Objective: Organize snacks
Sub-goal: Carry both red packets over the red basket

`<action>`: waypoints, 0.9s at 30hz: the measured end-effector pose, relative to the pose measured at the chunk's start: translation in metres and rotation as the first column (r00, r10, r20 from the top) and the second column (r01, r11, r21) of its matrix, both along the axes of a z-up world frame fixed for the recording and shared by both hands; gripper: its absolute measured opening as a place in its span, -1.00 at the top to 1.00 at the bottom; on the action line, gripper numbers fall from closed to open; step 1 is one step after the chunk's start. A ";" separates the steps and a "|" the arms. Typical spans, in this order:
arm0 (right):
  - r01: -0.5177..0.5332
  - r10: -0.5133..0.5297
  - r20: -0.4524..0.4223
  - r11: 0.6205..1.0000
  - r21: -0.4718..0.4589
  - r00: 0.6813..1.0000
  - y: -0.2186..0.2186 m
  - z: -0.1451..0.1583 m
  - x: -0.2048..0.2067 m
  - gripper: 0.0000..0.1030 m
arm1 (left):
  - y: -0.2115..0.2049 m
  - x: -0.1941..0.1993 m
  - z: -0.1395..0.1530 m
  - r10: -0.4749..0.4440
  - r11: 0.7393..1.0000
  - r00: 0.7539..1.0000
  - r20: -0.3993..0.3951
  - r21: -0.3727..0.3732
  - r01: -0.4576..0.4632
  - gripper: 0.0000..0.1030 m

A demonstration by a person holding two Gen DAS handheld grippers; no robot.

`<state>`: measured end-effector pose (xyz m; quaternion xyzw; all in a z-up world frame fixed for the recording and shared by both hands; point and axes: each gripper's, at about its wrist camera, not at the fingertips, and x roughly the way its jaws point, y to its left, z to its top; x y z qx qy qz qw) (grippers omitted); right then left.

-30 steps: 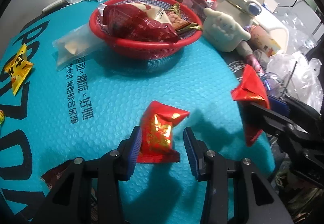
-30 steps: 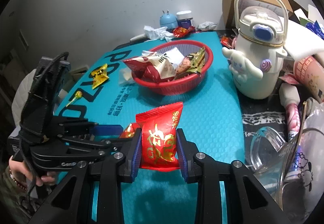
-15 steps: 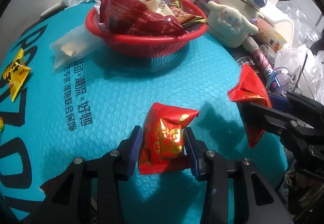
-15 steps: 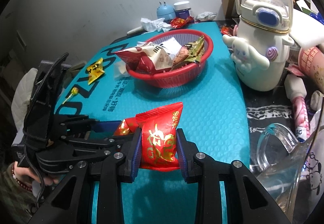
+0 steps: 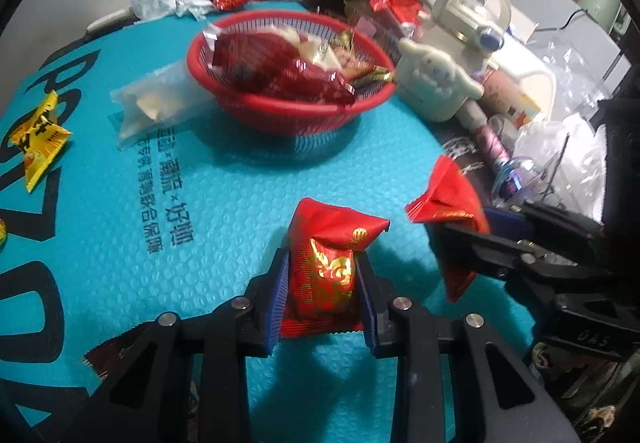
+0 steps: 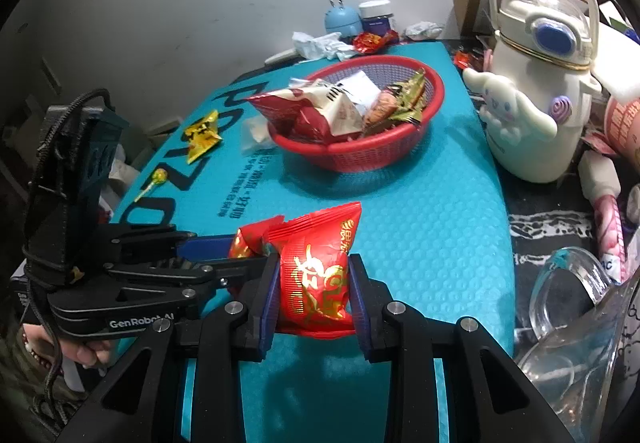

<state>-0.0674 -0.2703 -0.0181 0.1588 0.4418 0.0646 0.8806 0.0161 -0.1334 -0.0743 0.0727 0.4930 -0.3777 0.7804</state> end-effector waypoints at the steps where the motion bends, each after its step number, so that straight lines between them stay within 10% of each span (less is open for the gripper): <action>1: -0.003 0.003 0.004 1.000 -0.001 1.000 0.001 0.002 -0.001 0.39 | 0.003 -0.001 0.005 0.007 1.000 1.000 0.011 -0.012 -0.007 0.40; 27: 0.044 -0.013 0.211 0.989 -0.142 0.977 -0.013 0.102 0.039 0.39 | -0.002 0.040 0.131 0.029 0.976 0.962 0.271 -0.215 0.031 0.40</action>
